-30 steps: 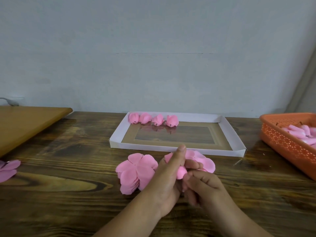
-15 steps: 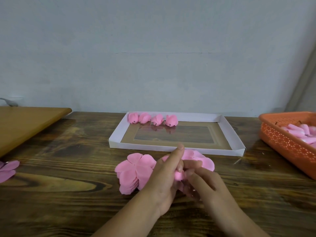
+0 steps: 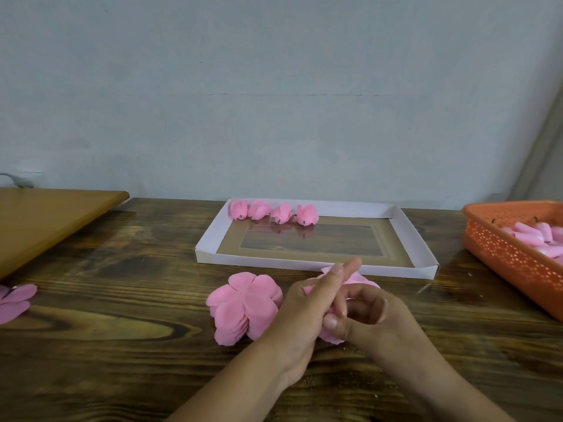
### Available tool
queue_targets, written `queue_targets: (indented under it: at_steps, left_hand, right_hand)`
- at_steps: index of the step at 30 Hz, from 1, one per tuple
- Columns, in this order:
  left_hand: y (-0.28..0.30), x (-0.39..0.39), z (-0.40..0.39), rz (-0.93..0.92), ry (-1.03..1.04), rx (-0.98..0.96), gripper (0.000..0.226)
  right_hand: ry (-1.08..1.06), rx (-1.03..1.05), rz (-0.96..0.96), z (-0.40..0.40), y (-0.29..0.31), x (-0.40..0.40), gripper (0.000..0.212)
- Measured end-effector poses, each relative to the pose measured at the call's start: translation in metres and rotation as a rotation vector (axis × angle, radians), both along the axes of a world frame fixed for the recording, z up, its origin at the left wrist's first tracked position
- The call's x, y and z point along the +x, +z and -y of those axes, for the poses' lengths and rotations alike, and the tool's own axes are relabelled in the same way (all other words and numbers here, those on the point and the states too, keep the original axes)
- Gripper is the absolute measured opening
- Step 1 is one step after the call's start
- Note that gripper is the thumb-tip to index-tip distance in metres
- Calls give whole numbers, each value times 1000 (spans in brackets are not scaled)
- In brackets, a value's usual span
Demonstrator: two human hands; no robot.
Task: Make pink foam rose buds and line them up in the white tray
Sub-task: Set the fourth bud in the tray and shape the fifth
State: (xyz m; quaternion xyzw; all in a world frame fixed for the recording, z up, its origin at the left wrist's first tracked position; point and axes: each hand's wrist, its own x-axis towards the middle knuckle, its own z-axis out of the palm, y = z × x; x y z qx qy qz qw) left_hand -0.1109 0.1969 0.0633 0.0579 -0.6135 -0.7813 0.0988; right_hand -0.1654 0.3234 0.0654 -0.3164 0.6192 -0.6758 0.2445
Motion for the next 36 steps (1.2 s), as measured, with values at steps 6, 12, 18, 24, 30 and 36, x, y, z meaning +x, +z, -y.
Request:
queue_targets:
  at_steps: [6,12,18,24,30,36]
  left_hand:
    - [4,4,-2,10,-91,-16,65]
    - [9,5,2,-10,-158,82,55]
    - [3,3,-1,45,-170,78,60]
    - [2,4,1,10,-265,48,65]
    - [6,6,0,6,-304,-12,92]
    - [0,4,0,-37,-299,-68,64]
  right_hand:
    - [92,31,64,-2,-2,-2,16]
    - [317,-14,367,-8,5,-3,13]
    - [396,63,373,-11,13,-3,15]
    - [444,99,402,-15,10,-9,32]
    - [445,133,381,-16,8,-12,41]
    - [428,152,359,-17,10,-12,21]
